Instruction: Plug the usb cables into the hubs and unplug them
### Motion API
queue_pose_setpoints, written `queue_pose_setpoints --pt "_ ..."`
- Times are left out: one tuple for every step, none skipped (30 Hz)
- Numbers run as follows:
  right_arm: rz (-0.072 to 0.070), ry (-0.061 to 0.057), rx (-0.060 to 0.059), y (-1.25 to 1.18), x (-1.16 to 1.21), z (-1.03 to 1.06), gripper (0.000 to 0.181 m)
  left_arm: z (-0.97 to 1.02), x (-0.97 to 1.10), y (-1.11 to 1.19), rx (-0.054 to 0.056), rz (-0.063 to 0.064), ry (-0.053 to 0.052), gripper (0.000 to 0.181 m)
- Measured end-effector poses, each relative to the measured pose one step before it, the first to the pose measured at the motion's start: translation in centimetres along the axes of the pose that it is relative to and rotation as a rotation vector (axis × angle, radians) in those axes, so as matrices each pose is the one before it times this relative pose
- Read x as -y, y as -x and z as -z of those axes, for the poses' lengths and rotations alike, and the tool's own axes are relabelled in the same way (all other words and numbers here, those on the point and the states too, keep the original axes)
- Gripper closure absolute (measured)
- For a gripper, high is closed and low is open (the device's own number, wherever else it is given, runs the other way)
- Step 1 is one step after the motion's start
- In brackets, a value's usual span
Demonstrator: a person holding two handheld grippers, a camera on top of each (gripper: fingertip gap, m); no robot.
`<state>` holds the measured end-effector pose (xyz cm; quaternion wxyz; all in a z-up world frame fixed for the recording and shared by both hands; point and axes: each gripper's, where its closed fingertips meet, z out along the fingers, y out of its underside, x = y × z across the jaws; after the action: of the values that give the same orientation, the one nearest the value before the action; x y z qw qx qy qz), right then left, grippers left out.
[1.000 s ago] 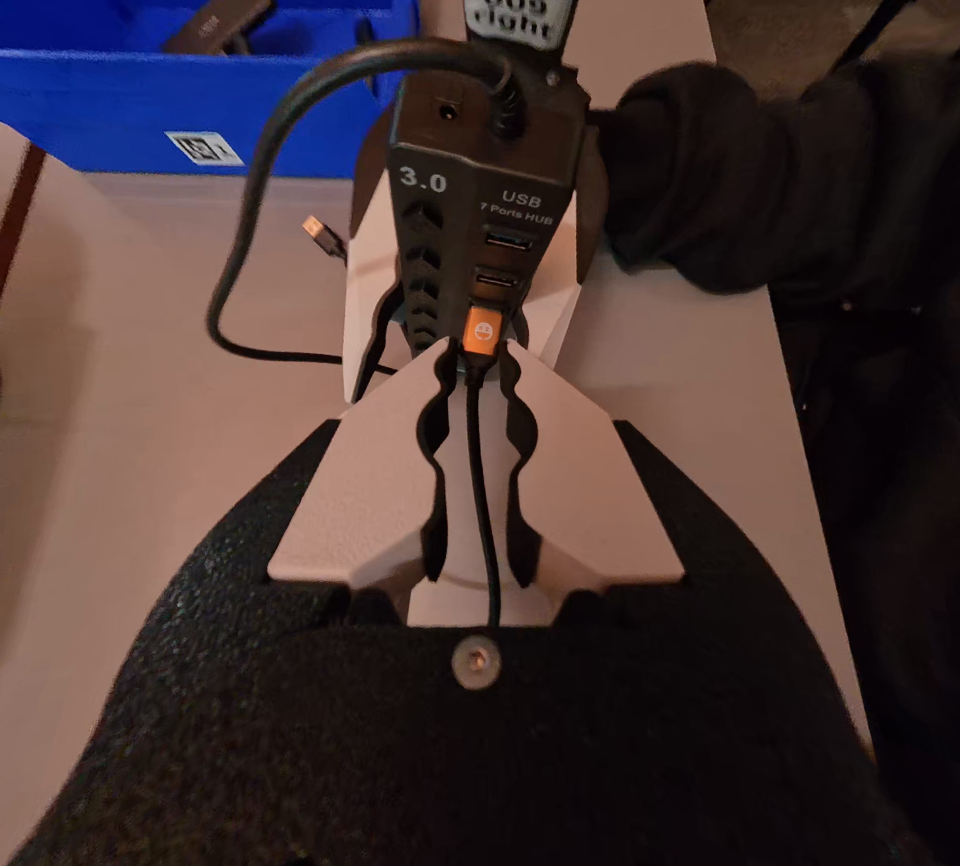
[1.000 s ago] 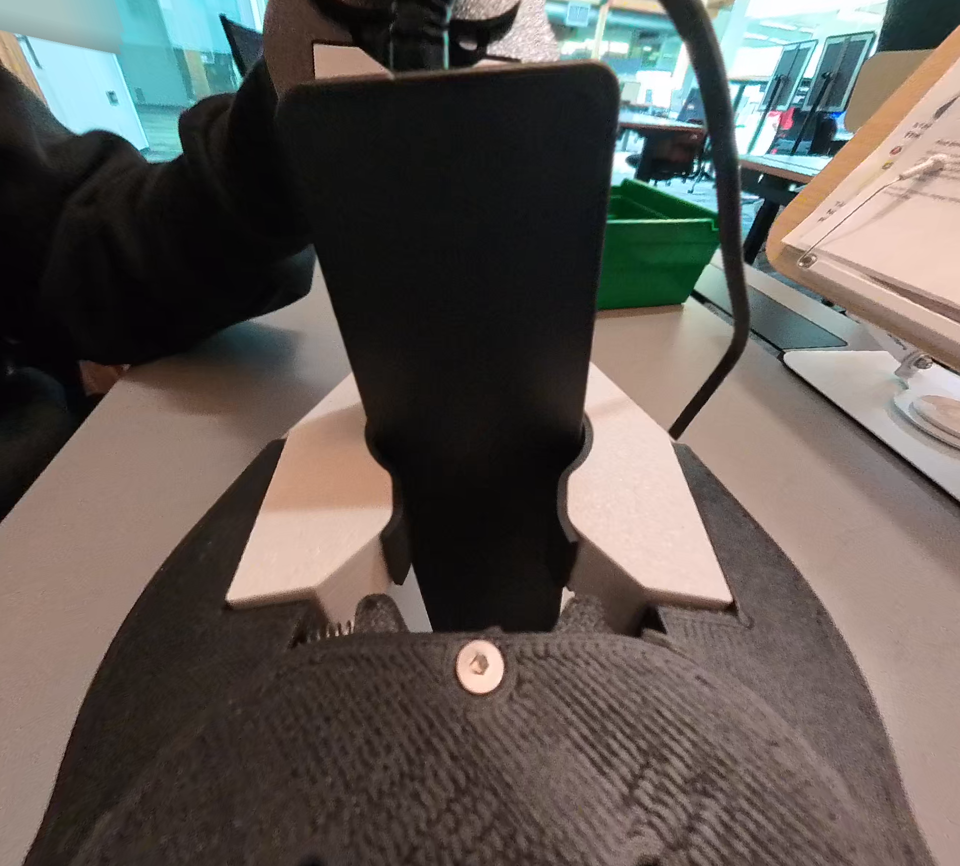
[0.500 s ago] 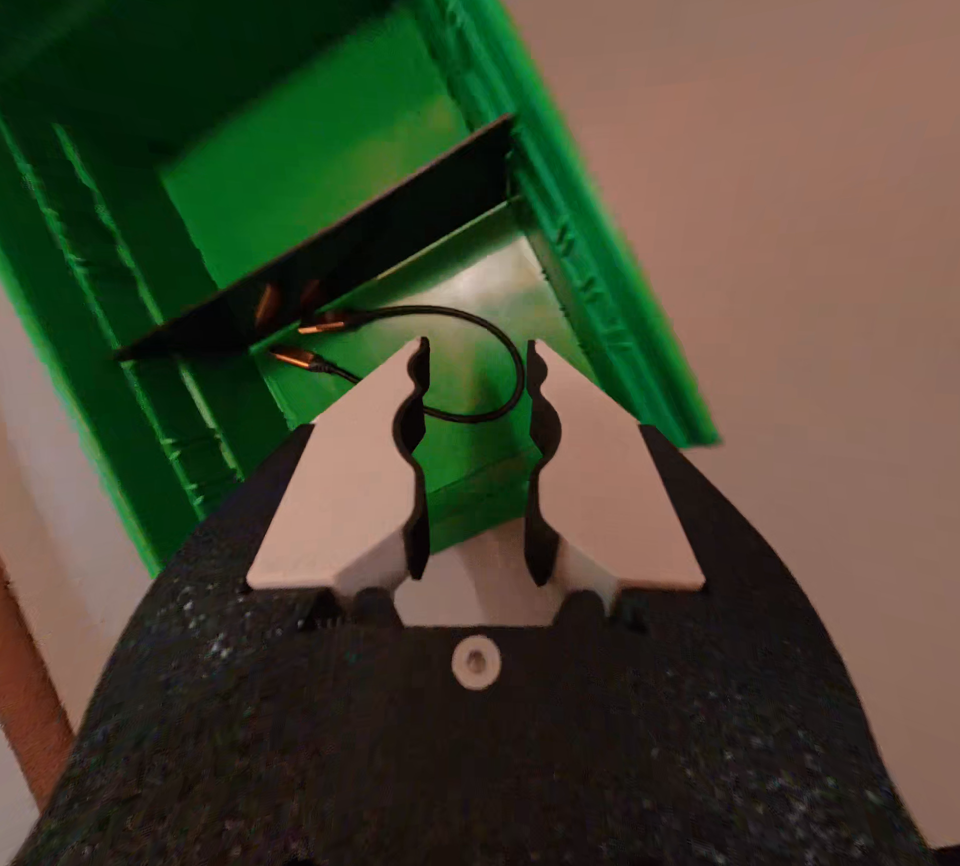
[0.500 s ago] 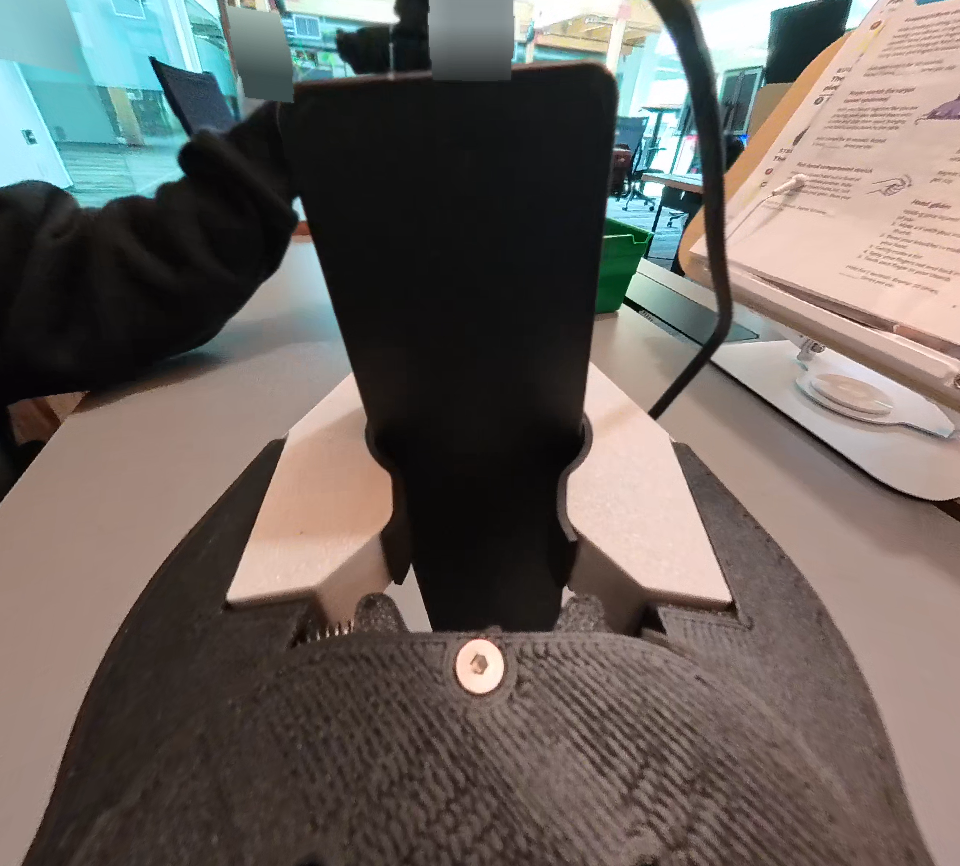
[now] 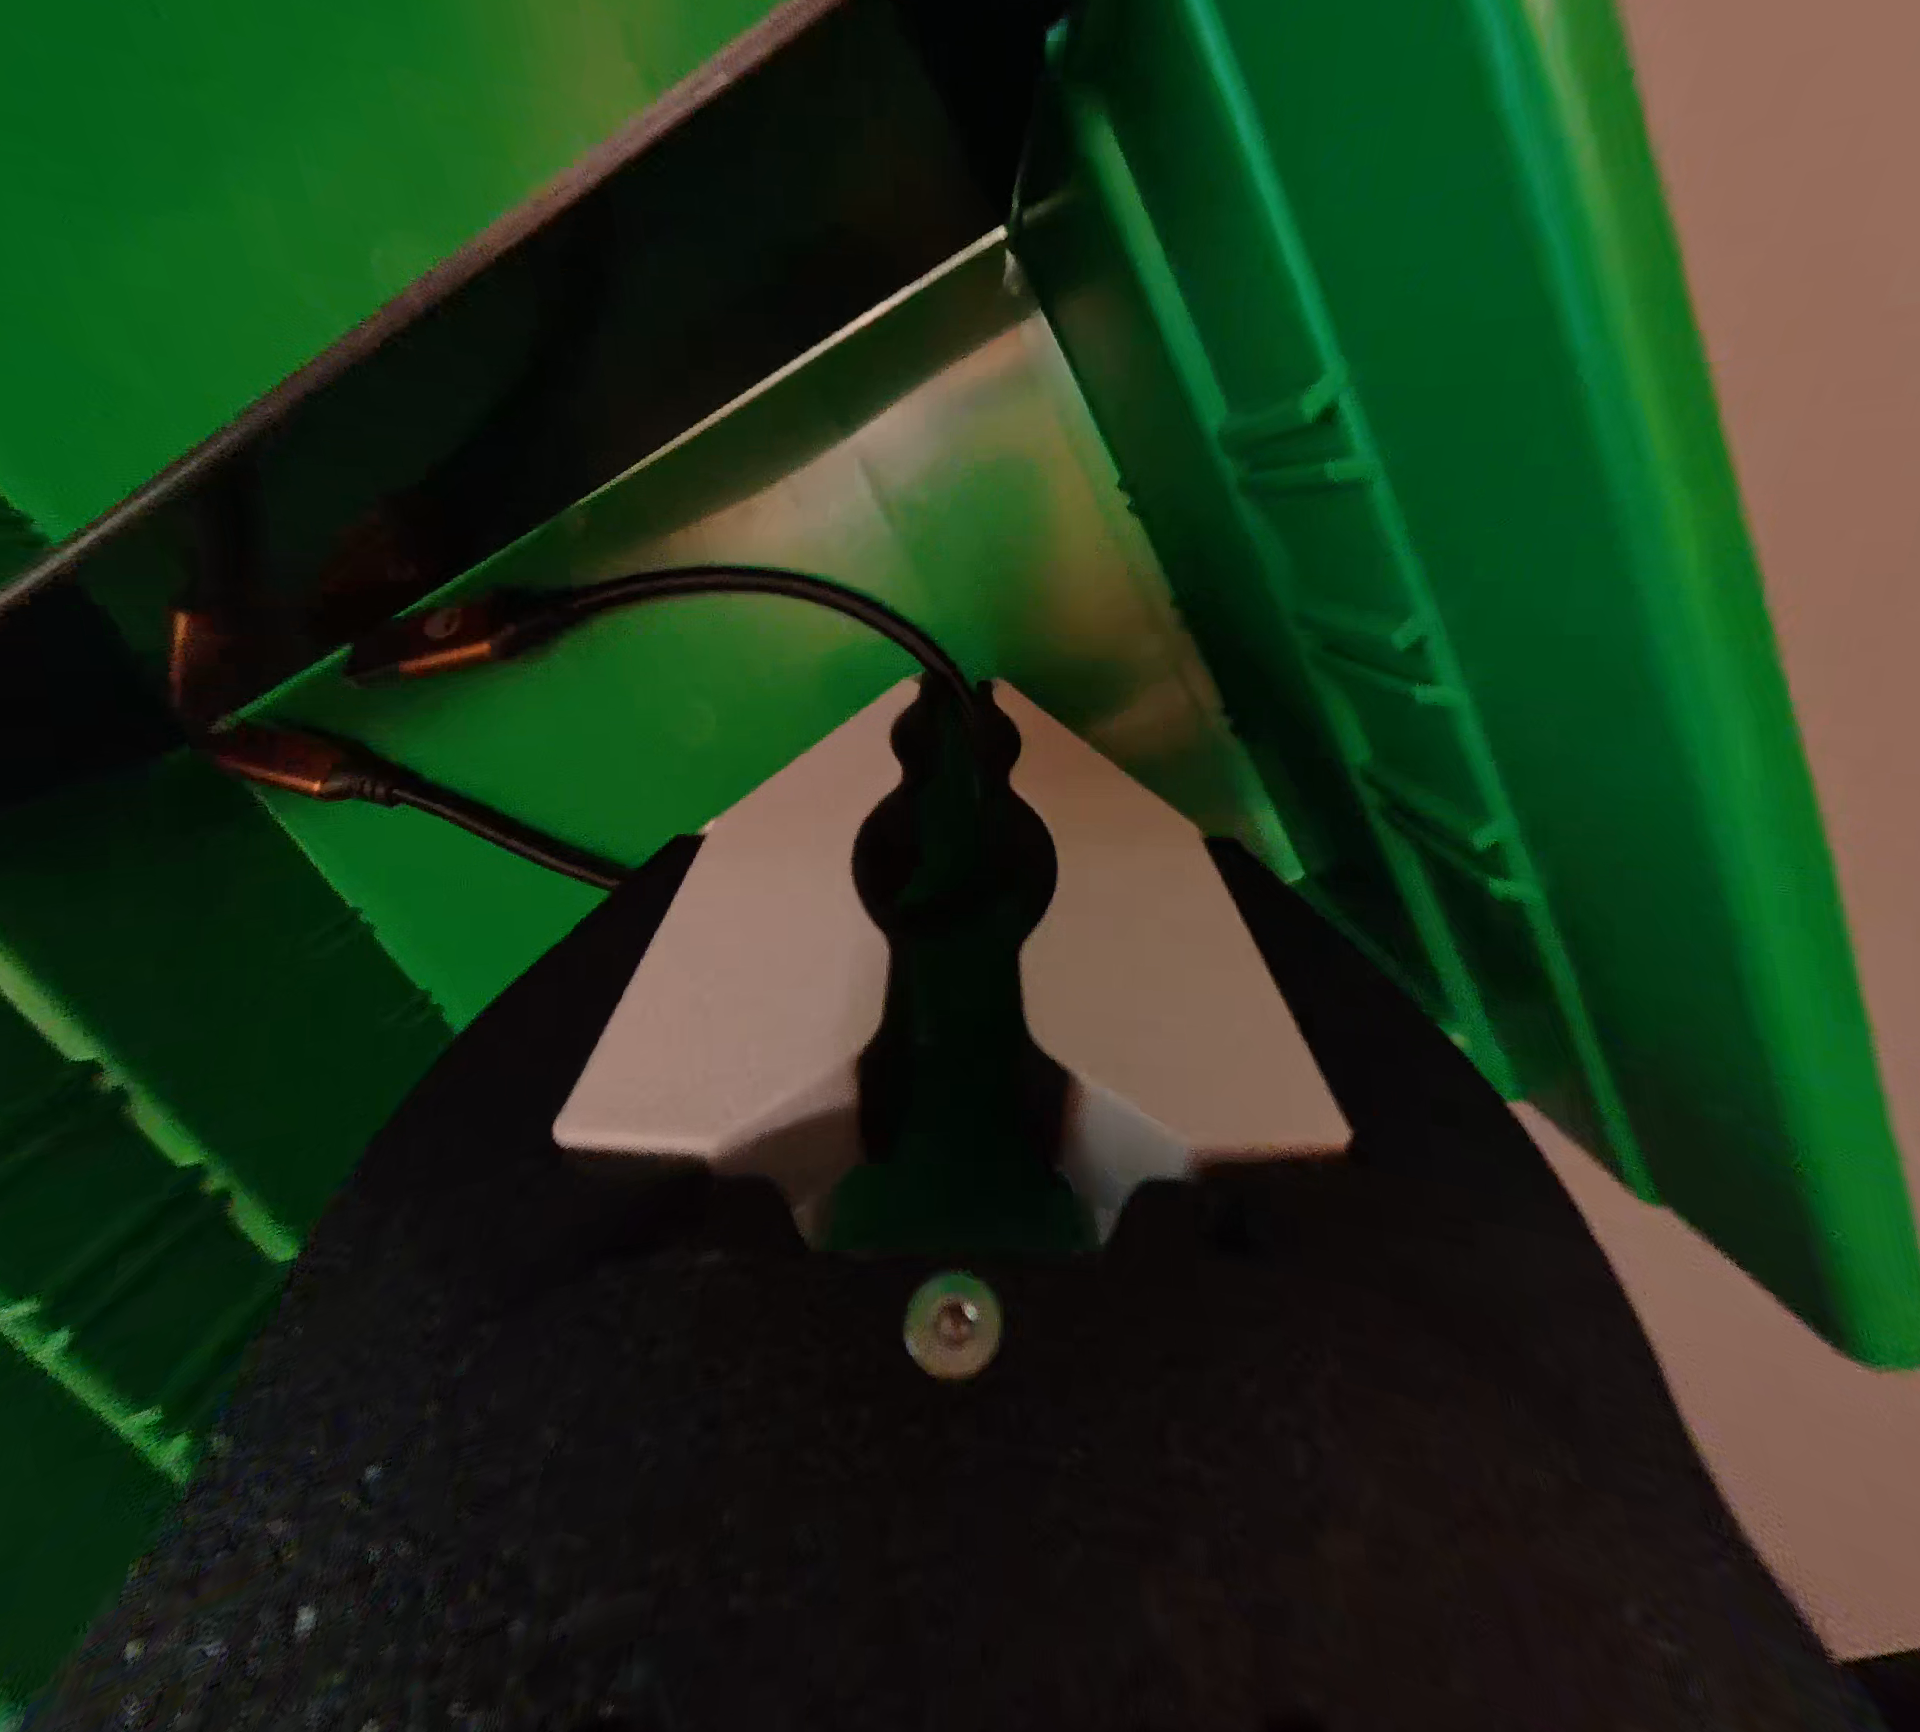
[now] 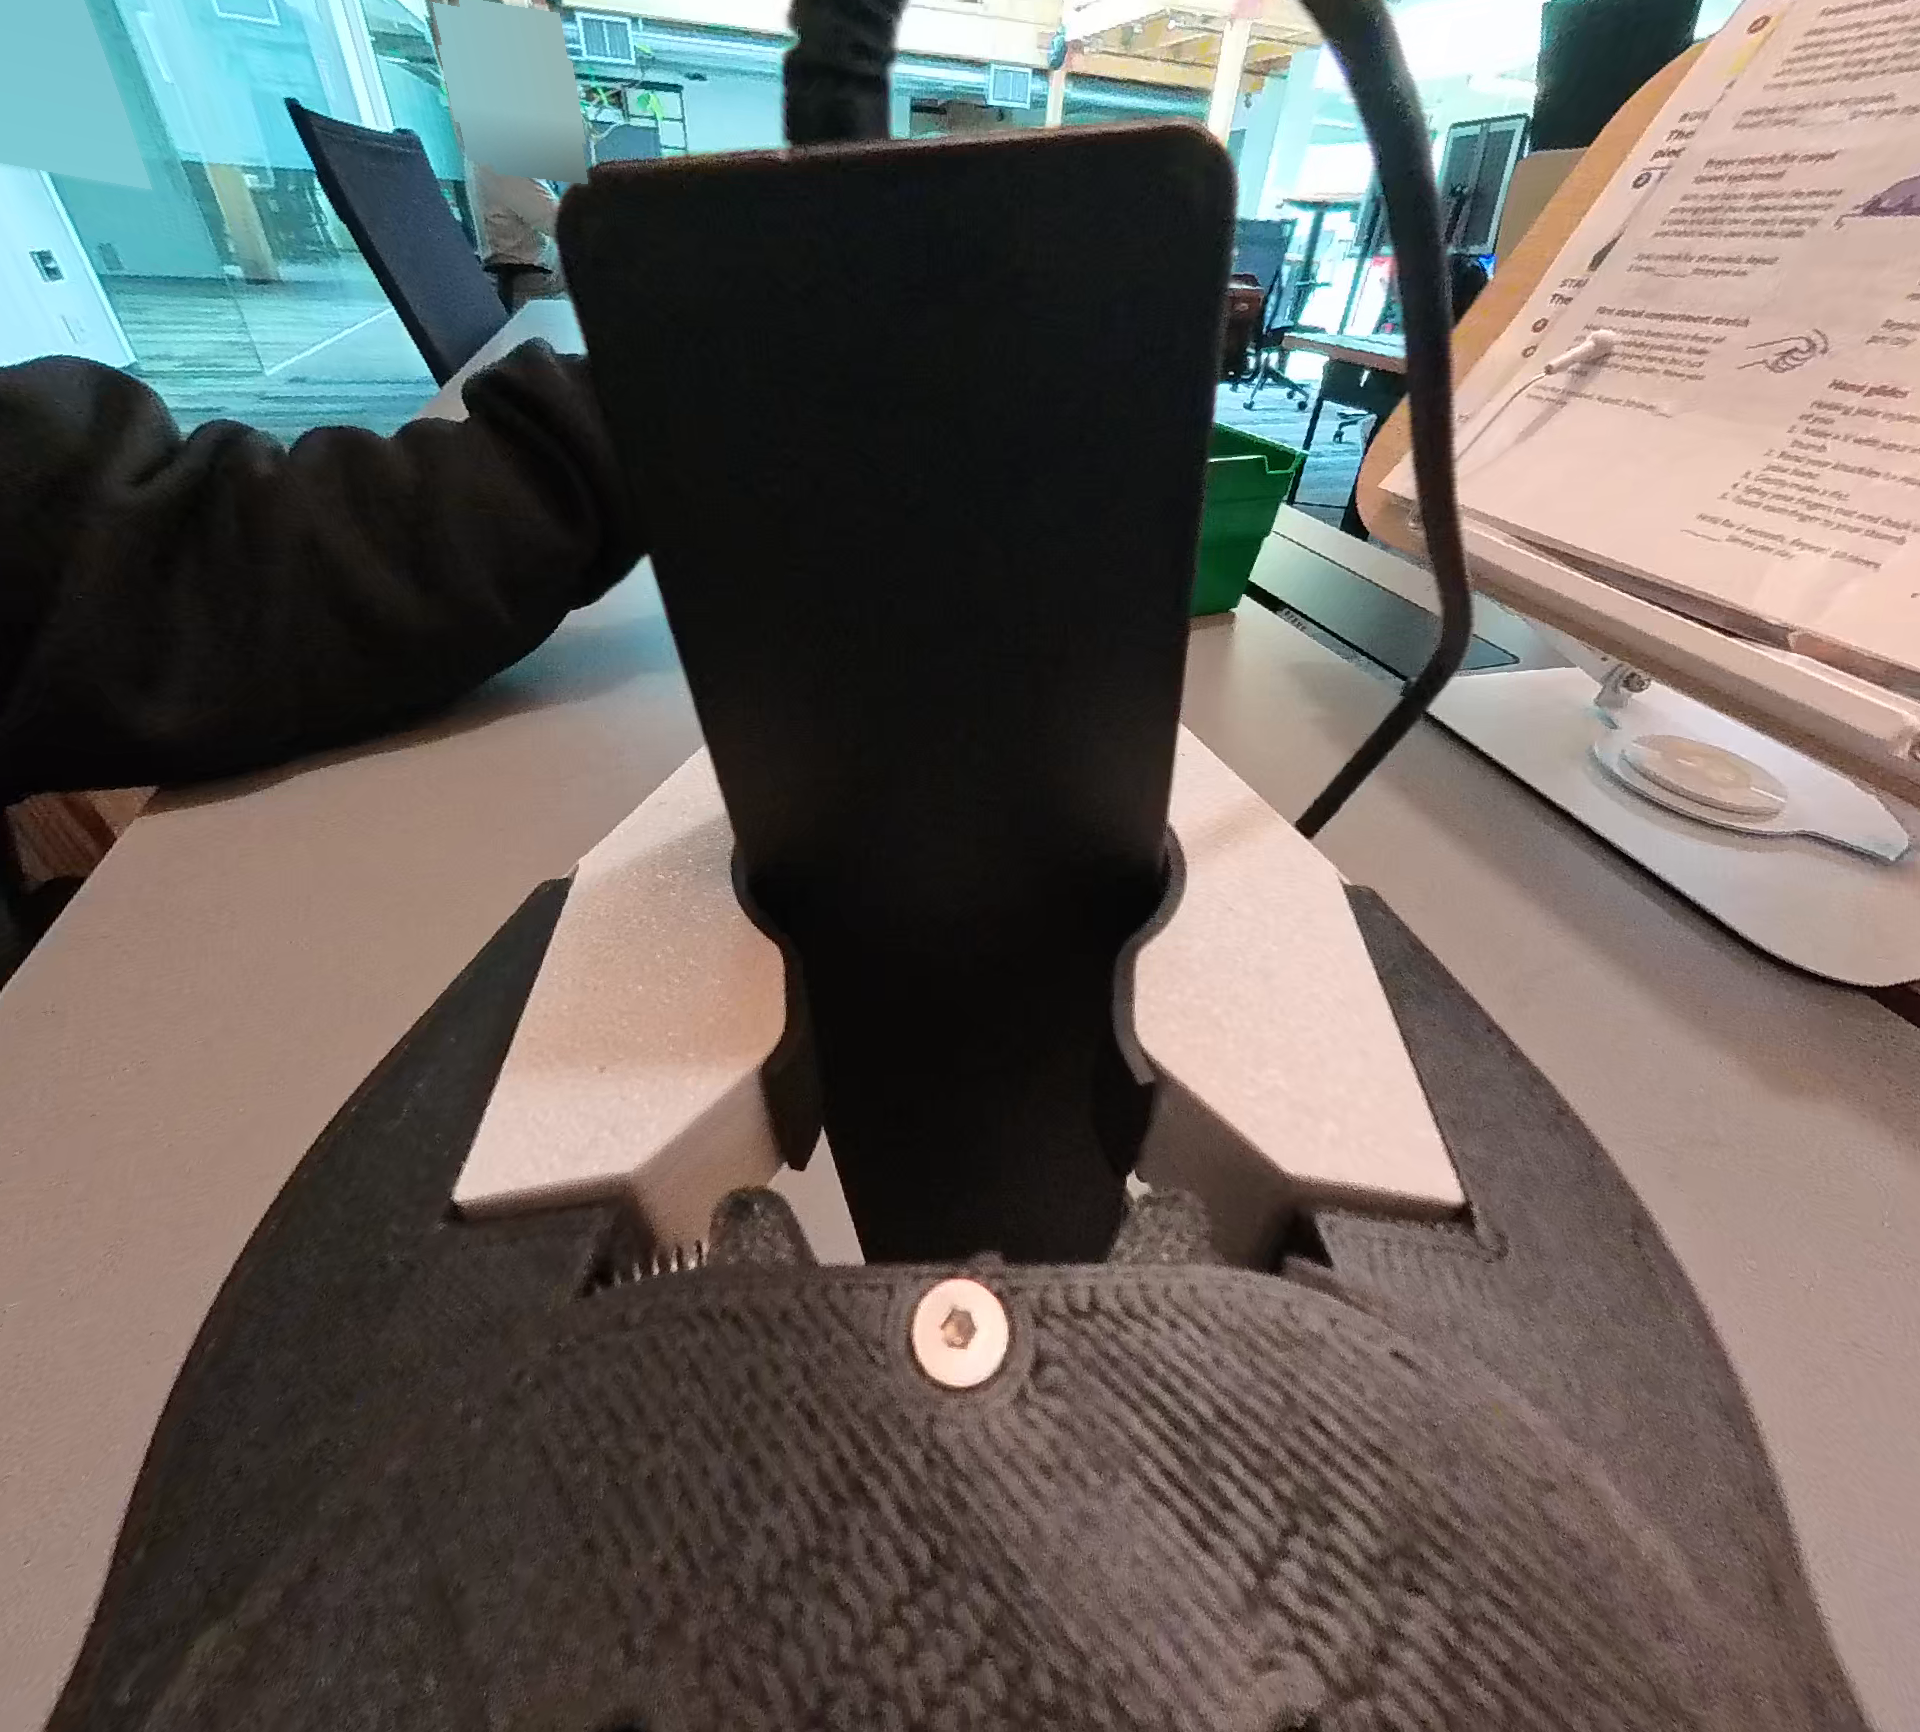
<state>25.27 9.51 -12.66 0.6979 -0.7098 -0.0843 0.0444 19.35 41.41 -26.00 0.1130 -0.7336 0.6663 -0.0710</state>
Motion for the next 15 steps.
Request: queue_pose_setpoints --pt "0.002 -0.0031 -0.0048 -0.069 0.053 0.047 0.119 0.376 0.128 0.291 0.0204 -0.0236 -0.0157 0.169" --pt "-0.0014 -0.0046 -0.0006 -0.017 0.092 0.042 0.119 0.904 0.508 0.229 0.0126 -0.0019 -0.0438 0.173" --pt "-0.0011 -0.0045 -0.0031 -0.05 0.091 0.063 0.119 1.533 0.81 0.204 0.0117 0.0044 -0.0645 0.176" --pt "0.0011 -0.0021 -0.0051 -0.107 0.087 0.072 0.119 2.088 1.083 0.057 0.0111 0.0026 -0.0817 0.179" --pt "0.0023 -0.0031 -0.0024 -0.052 0.113 0.11 0.119 2.422 1.241 -0.007 0.0219 -0.0052 -0.0878 0.18" --pt "0.0011 -0.0076 -0.003 -0.073 0.194 0.143 0.119 2.511 1.302 -0.119 0.0296 -0.0214 -0.0826 0.18" --pt "-0.0024 -0.0131 -0.0054 -0.124 0.281 0.162 0.119 2.446 1.666 -0.637 0.0087 -0.0403 -0.0983 0.18" --pt "-0.0073 -0.017 -0.0018 -0.095 0.317 0.173 0.119 2.224 2.014 -0.945 -0.0009 -0.05 -0.1066 0.18" --pt "-0.008 -0.0185 -0.0013 -0.098 0.324 0.185 0.119 1.831 2.125 -1.423 -0.0216 -0.0653 -0.1035 0.18" --pt "-0.005 -0.0175 -0.008 -0.19 0.279 0.199 0.119 1.354 2.227 -1.983 -0.0542 -0.0653 -0.1023 0.18" --pt "-0.0044 -0.0127 -0.0064 -0.184 0.216 0.222 0.119 0.778 2.174 -2.358 -0.0749 -0.0843 -0.0943 0.18" --pt "-0.0028 -0.0087 -0.0065 -0.199 0.184 0.247 0.119 0.126 1.809 -2.392 -0.0773 -0.0898 -0.0755 0.18" --pt "0.0029 -0.007 -0.0141 -0.301 0.159 0.303 0.119 -0.475 1.229 -1.96 -0.0665 -0.0551 -0.0382 0.18" --pt "0.001 -0.007 -0.0116 -0.292 0.176 0.354 0.119 -0.951 0.587 -1.811 -0.0685 -0.053 -0.003 0.18" --pt "-0.0012 -0.0115 -0.0135 -0.342 0.247 0.385 0.119 -1.281 0.246 -1.808 -0.0771 -0.064 0.001 0.18"
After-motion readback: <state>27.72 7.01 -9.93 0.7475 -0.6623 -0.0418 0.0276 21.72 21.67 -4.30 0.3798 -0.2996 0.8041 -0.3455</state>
